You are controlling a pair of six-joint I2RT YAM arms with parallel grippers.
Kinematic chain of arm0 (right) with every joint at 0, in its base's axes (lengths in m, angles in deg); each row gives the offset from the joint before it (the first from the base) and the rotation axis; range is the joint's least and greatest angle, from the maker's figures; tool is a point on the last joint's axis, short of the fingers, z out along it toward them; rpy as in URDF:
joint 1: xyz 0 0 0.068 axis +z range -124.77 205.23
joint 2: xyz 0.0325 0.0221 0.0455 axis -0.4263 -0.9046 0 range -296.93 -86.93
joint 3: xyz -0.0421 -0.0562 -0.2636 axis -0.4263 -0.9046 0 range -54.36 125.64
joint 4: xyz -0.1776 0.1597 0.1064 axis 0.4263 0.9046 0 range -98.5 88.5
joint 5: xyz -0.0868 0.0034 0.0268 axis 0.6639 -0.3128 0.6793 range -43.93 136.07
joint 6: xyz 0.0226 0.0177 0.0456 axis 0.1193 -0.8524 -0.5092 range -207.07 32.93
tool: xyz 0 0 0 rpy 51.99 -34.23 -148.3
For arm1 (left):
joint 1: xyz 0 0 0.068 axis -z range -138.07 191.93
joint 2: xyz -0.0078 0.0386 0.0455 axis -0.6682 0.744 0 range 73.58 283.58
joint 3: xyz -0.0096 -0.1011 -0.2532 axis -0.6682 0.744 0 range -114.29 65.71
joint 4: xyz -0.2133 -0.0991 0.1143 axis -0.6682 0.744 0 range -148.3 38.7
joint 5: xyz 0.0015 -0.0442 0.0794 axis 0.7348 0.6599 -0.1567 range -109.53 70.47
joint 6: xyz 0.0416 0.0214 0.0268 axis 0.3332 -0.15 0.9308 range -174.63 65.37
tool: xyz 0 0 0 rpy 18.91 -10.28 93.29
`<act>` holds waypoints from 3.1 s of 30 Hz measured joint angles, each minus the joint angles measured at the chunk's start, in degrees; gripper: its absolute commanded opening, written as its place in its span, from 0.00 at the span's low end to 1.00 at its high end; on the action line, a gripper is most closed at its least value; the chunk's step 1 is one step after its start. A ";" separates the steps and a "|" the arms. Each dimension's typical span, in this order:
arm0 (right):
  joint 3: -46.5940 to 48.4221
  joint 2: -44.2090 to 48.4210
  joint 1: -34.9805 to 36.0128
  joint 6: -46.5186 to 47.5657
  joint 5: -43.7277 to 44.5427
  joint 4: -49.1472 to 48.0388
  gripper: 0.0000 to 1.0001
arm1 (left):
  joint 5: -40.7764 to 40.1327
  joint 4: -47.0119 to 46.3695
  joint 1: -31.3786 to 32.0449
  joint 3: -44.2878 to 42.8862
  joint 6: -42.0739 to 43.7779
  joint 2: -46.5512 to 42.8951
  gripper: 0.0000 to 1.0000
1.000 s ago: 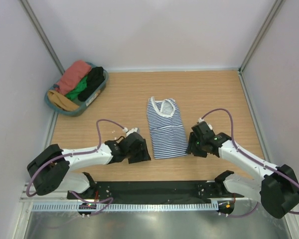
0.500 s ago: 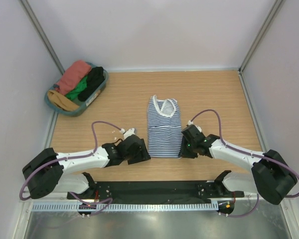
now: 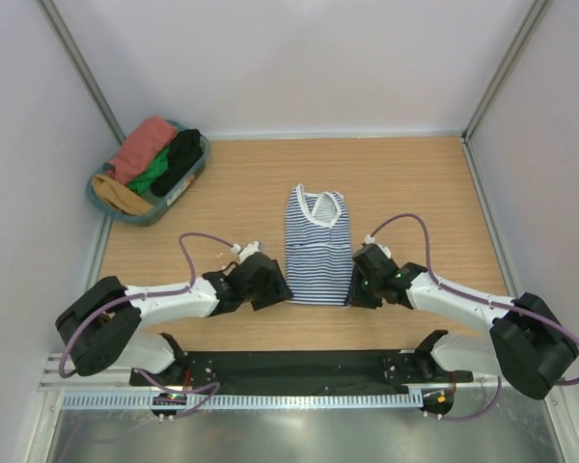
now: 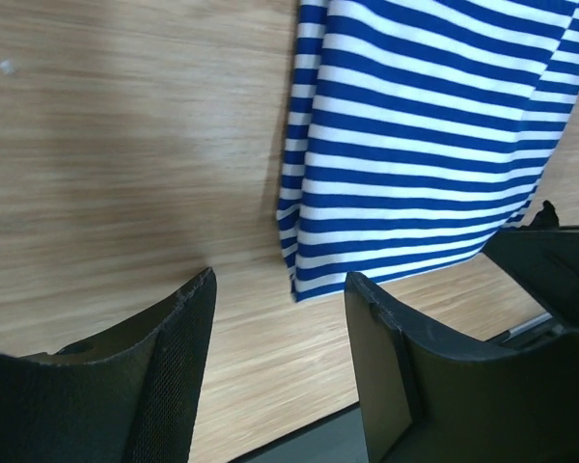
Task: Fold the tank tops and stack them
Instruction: Fold the tank top
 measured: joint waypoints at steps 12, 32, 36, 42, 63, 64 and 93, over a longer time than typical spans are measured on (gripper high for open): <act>0.00 -0.07 0.22 -0.07 0.04 -0.09 0.01 | 2.36 -5.55 0.17 -2.40 -1.84 6.93 0.01; 10.80 11.19 2.36 0.35 -0.63 16.37 0.01 | 3.48 9.53 1.01 -6.78 0.68 -6.05 0.00; 14.82 12.13 2.49 1.05 -0.52 19.80 0.01 | 2.38 15.04 1.11 -10.40 1.95 -8.39 0.00; 24.22 8.55 2.51 3.91 1.16 24.48 0.01 | 0.35 22.47 0.48 -19.80 4.70 -8.63 0.02; 31.58 1.60 0.48 7.98 1.68 26.05 0.01 | 6.21 24.44 -5.57 -22.82 8.15 -6.25 0.01; 29.05 3.91 0.48 7.37 1.27 25.62 0.01 | 6.91 23.58 -5.33 -20.83 7.58 -6.64 0.01; 16.11 21.44 1.81 0.46 0.02 29.92 0.01 | 6.27 13.75 16.28 -11.87 -4.48 -4.09 0.00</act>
